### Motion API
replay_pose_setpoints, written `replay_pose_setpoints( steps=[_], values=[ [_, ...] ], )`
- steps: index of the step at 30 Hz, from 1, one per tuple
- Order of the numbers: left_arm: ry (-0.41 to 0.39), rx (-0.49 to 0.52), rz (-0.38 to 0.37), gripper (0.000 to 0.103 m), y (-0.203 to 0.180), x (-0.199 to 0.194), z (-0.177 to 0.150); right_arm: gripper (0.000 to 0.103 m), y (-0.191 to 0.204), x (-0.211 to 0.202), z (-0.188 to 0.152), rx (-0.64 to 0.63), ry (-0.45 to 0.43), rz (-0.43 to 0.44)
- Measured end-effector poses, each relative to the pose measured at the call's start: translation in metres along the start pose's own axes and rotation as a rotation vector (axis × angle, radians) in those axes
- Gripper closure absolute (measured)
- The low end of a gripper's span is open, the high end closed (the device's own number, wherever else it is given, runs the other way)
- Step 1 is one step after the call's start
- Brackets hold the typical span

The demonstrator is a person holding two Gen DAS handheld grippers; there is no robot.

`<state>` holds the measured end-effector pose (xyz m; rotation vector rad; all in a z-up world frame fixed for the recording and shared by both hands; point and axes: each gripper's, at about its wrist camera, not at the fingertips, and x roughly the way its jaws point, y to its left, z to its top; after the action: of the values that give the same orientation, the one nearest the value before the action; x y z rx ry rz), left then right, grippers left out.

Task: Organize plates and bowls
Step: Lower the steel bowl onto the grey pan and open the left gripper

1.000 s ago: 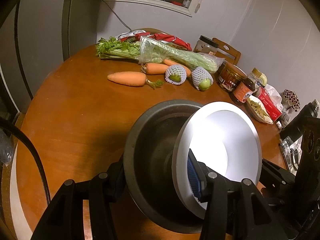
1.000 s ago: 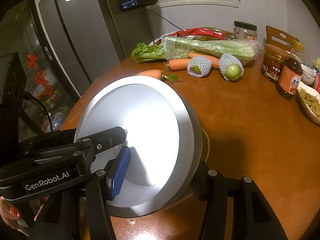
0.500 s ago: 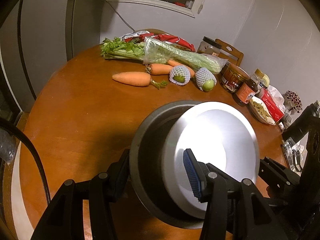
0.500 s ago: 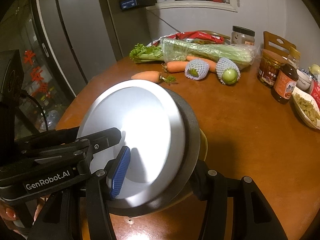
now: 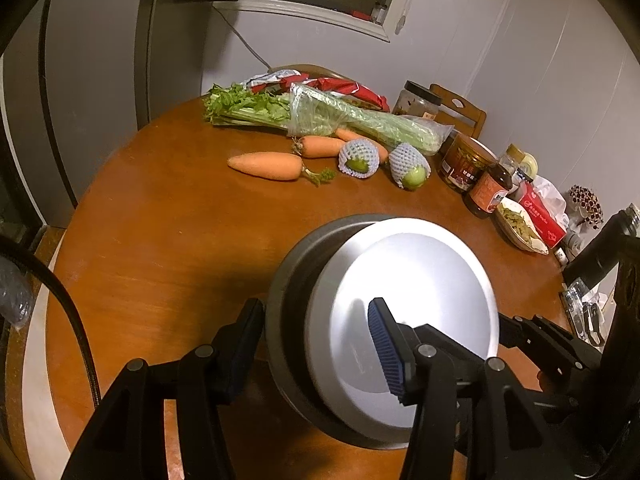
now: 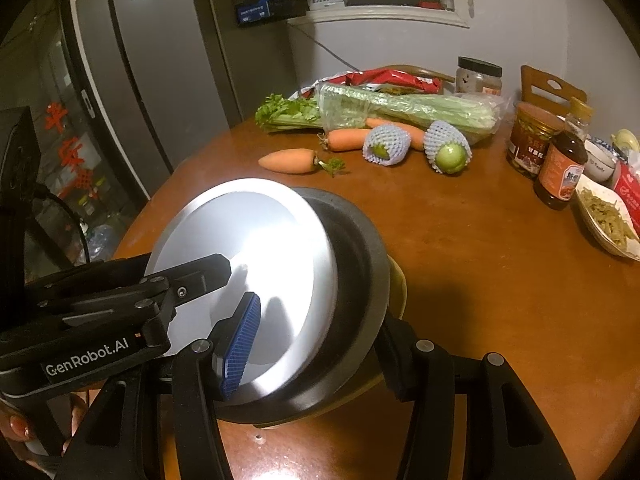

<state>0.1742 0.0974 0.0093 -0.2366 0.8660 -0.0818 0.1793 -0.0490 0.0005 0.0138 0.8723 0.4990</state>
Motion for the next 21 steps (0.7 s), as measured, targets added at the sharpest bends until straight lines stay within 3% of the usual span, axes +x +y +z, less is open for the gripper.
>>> replay_pose_setpoints(
  steps=[21],
  values=[
    [-0.078, 0.010, 0.017, 0.043, -0.004, -0.036, -0.007, 0.042, 0.006, -0.036, -0.004, -0.019, -0.075, -0.040]
  ],
)
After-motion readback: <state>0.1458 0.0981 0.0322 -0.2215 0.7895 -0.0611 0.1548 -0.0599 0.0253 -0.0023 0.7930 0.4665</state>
